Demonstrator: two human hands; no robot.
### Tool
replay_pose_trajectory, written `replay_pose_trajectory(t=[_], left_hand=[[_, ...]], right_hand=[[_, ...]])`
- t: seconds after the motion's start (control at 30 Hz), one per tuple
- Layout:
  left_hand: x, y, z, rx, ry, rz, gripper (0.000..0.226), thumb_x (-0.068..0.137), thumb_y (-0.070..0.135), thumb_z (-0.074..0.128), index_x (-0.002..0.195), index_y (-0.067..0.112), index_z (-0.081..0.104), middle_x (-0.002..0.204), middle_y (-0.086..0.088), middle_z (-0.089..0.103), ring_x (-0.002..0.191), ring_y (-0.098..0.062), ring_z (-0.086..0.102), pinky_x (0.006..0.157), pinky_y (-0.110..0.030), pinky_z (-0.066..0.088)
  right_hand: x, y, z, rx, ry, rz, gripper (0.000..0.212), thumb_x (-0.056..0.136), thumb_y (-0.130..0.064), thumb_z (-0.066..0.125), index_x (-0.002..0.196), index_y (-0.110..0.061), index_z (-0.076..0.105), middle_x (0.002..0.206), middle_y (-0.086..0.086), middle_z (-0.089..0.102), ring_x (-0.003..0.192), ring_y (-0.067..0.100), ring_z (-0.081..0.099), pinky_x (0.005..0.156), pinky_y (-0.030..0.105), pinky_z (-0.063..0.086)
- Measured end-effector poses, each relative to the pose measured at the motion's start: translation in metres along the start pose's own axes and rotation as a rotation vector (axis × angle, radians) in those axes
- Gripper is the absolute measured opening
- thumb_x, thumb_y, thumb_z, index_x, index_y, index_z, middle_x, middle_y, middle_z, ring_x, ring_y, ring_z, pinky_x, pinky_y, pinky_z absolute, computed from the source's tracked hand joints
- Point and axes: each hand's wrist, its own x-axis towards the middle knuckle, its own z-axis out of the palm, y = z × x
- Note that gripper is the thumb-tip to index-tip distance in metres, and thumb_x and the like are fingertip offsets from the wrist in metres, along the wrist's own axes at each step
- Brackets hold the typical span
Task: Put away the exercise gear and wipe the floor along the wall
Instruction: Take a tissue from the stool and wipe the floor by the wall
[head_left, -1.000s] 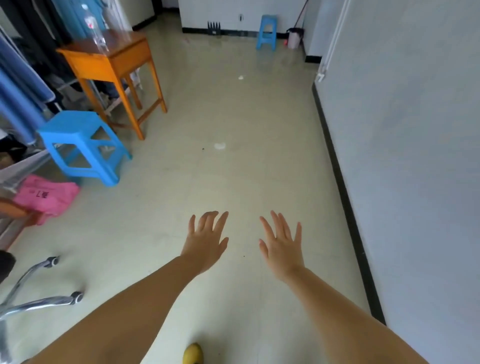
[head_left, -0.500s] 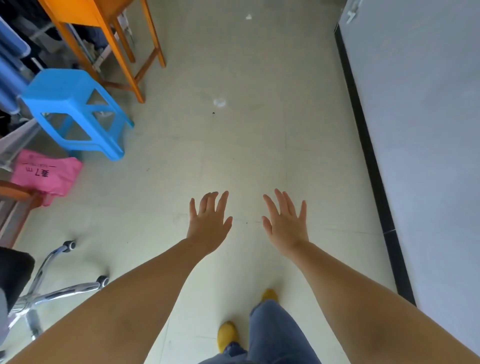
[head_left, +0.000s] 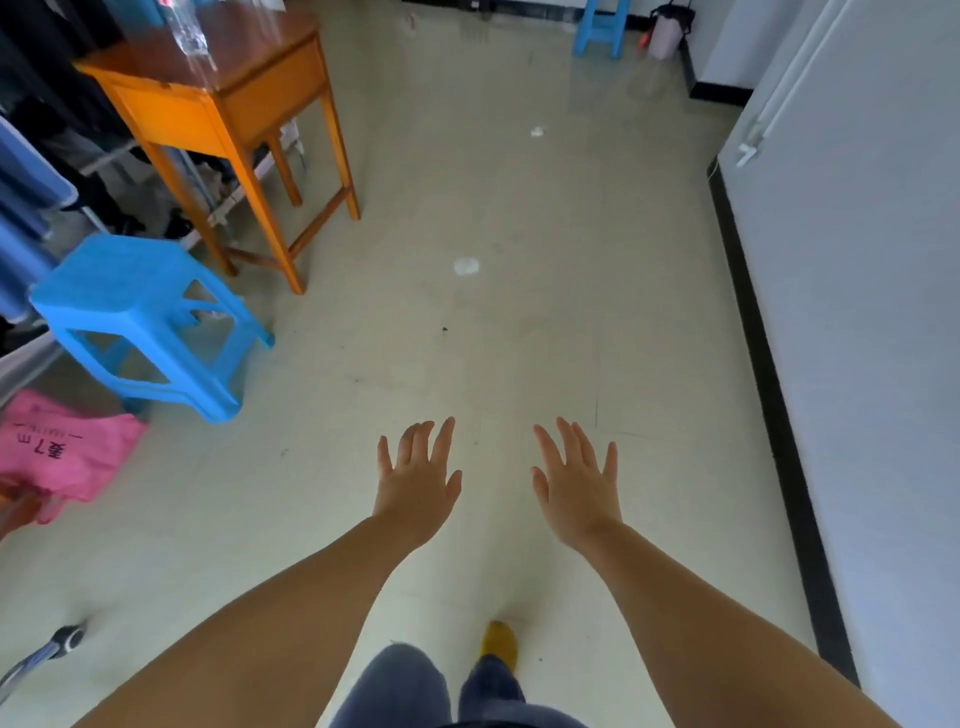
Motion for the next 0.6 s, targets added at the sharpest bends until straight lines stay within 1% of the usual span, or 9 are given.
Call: replay_pose_trajectory(t=[0.07,0.17,0.3,0.4,0.5,0.6], left_hand=[[0.038,-0.003,-0.010,-0.024,-0.028,-0.041,0.065,0.099,0.043,0.025,0.149,0.021,-0.010,0.154,-0.005,0.013,0.143,-0.022,0.012,0.116,-0.050,0.006],[0.100,-0.019,-0.016,-0.042,-0.044,-0.089,0.064,0.099,0.043,0.024,0.149,0.022,-0.011,0.155,-0.004,0.011,0.143,-0.022,0.010,0.116,-0.051,0.004],[0.214,-0.062,-0.031,-0.039,-0.023,-0.153,0.064,0.099,0.045,0.021,0.149,0.021,-0.009,0.155,-0.004,0.011,0.143,-0.023,0.011,0.117,-0.051,0.007],[0.294,-0.089,-0.042,-0.030,-0.027,-0.121,0.062,0.099,0.046,0.018,0.149,0.022,-0.010,0.155,-0.004,0.011,0.143,-0.021,0.010,0.117,-0.051,0.005],[0.377,-0.114,-0.068,-0.003,-0.016,-0.052,0.061,0.099,0.047,0.016,0.150,0.022,-0.008,0.155,-0.005,0.014,0.143,-0.021,0.013,0.116,-0.051,0.006],[0.467,-0.134,-0.097,0.021,-0.028,-0.023,0.061,0.099,0.047,0.016,0.150,0.022,-0.009,0.155,-0.004,0.013,0.143,-0.021,0.013,0.116,-0.050,0.007]], right_hand=[[0.042,0.004,-0.013,-0.021,-0.046,0.010,0.054,0.102,-0.039,0.019,0.151,-0.028,-0.001,0.160,0.003,-0.006,0.148,0.019,-0.006,0.116,0.055,-0.003],[0.112,-0.001,-0.026,-0.046,-0.074,-0.013,0.055,0.102,-0.040,0.016,0.151,-0.028,-0.005,0.160,0.003,-0.008,0.147,0.020,-0.007,0.116,0.055,-0.002],[0.235,-0.023,-0.048,-0.060,-0.055,-0.061,0.054,0.102,-0.039,0.016,0.151,-0.028,-0.004,0.160,0.003,-0.008,0.147,0.020,-0.007,0.115,0.055,-0.002],[0.321,-0.039,-0.061,-0.074,-0.040,-0.026,0.054,0.102,-0.040,0.016,0.151,-0.028,-0.001,0.160,0.003,-0.005,0.148,0.020,-0.004,0.116,0.055,0.001],[0.402,-0.059,-0.086,-0.038,-0.035,0.024,0.053,0.102,-0.040,0.017,0.152,-0.028,0.002,0.160,0.003,-0.003,0.148,0.020,-0.002,0.116,0.056,0.003],[0.476,-0.070,-0.118,0.026,-0.032,0.074,0.053,0.102,-0.040,0.017,0.151,-0.029,0.002,0.160,0.001,-0.003,0.148,0.019,-0.003,0.116,0.054,0.001]])
